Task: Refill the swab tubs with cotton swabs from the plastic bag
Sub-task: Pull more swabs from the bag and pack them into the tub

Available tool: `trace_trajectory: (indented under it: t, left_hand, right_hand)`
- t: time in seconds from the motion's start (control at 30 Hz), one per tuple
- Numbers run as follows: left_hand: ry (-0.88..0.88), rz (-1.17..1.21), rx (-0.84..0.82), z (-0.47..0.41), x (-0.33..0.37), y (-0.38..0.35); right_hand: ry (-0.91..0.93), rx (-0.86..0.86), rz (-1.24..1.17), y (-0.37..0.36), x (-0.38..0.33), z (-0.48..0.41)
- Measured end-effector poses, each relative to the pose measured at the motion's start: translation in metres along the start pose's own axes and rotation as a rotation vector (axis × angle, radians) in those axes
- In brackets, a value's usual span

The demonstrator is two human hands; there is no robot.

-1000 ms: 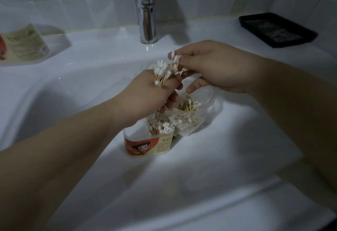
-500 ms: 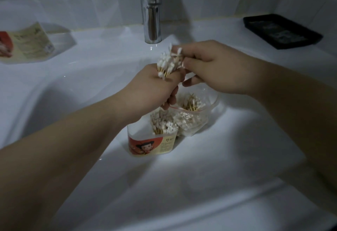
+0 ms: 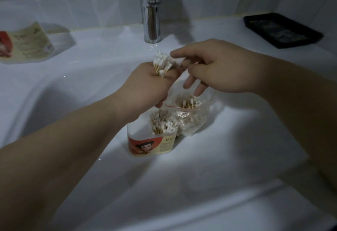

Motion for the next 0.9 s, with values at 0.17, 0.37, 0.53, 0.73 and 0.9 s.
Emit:
trace_trajectory:
  t: [0.17,0.37,0.53,0.73,0.9]
  left_hand:
    - [0.012,-0.225,0.074,0.000,-0.006,0.011]
    - [0.114,-0.265,-0.017,0.000,-0.012,0.007]
    - [0.085,-0.172,0.024,-0.002,-0.010,0.009]
    - [0.042,-0.131,0.021,0.000,-0.005,0.006]
    - [0.045,-0.191,-0.004,0.001,-0.006,0.003]
  right_hand:
    - [-0.132,-0.115,0.031,-0.002,0.005,0.005]
    - [-0.196,-0.302,0.322,-0.018,0.008,0.005]
    - [-0.164,-0.353,0.435,-0.028,0.002,0.003]
    - [-0.141,-0.401,0.577,-0.042,0.005,-0.006]
    - [-0.116,-0.391,0.691,-0.049,0.007,-0.013]
Point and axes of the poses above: each hand's wrist, its own z-axis away from the middle knuckle, its own y-axis out of the back of the hand, x = y × z, the point moved 5 cm from there along -z, towards the middle knuckle, and after that the axes turned 12 degrees about -x, right-handed, at the moved point
